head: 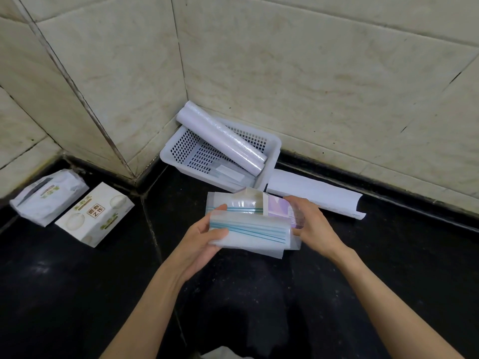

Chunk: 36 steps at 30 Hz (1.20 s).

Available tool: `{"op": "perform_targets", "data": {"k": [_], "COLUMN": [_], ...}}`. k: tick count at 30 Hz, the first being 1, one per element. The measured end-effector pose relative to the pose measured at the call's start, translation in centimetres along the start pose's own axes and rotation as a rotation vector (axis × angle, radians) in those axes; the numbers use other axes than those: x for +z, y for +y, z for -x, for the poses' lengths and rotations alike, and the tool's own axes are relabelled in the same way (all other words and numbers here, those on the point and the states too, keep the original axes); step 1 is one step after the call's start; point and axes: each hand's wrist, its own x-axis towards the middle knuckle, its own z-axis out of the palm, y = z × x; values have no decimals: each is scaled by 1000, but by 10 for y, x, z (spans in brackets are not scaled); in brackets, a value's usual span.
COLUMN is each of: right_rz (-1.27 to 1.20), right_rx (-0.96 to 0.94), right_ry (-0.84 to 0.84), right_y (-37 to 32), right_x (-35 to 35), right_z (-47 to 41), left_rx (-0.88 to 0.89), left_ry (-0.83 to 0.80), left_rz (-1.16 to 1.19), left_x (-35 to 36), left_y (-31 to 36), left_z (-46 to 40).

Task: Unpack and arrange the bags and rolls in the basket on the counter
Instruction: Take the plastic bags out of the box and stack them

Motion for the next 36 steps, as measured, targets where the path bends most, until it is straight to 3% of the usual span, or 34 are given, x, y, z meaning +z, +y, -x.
{"op": "perform_targets", "data": {"k": [5, 14, 18, 21, 23, 24, 27, 31, 36], "right_rz": [73, 473, 443, 472, 270, 79, -366, -535, -729], "right_rx": [43, 426, 451, 302, 186, 180, 233, 181, 243], "right_ry": [25, -113, -130, 12, 79, 35, -298, -515, -461], "right_y": [6, 59, 58, 40, 20, 8, -24, -41, -36], "right_x": [2, 6, 6, 8, 9, 10, 12, 18, 25], "right_z": [-1, 9, -2, -10, -14, -15, -16, -19, -19], "left_rx": [27, 24, -1, -13, -33, -45, -75, -79, -43], "left_ry": [40, 165, 124, 95, 63, 44, -24, -88, -95], "left_rz": [-20, -38, -108, -194, -256, -286, -366, -439, -468], "left_x": [-10, -43, -37, -29, -22, -19, -7, 3, 5], "left_y": [-1, 1, 2, 7, 13, 16, 26, 36, 41], "left_z": [-2, 0, 0, 2, 5, 7, 11, 14, 19]}}
